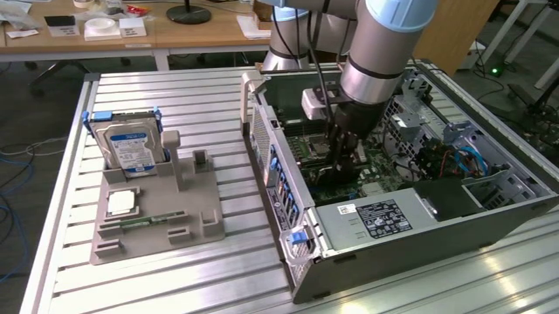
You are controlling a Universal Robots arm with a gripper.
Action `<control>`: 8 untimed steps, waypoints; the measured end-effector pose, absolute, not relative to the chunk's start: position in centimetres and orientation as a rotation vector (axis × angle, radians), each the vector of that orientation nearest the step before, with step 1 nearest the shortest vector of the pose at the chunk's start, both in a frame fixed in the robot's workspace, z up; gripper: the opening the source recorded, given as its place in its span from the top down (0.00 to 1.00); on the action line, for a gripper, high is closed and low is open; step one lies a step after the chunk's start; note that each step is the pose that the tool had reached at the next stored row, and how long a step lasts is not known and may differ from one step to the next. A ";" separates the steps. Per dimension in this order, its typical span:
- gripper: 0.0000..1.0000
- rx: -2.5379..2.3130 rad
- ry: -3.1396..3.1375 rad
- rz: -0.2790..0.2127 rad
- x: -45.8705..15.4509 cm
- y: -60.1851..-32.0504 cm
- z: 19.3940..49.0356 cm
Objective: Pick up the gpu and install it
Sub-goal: 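Insert the gpu into the slot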
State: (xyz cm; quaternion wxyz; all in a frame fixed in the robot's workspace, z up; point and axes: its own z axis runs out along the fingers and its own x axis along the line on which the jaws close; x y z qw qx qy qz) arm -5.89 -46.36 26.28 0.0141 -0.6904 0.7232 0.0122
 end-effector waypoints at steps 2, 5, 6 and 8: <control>0.65 -2.149 2.251 0.037 -5.9 -46.4 26.4; 0.73 -2.149 2.251 0.037 -5.9 -46.4 26.4; 0.73 -2.149 2.251 0.037 -5.9 -46.4 26.4; 0.79 -2.149 2.251 0.037 -5.9 -46.4 26.4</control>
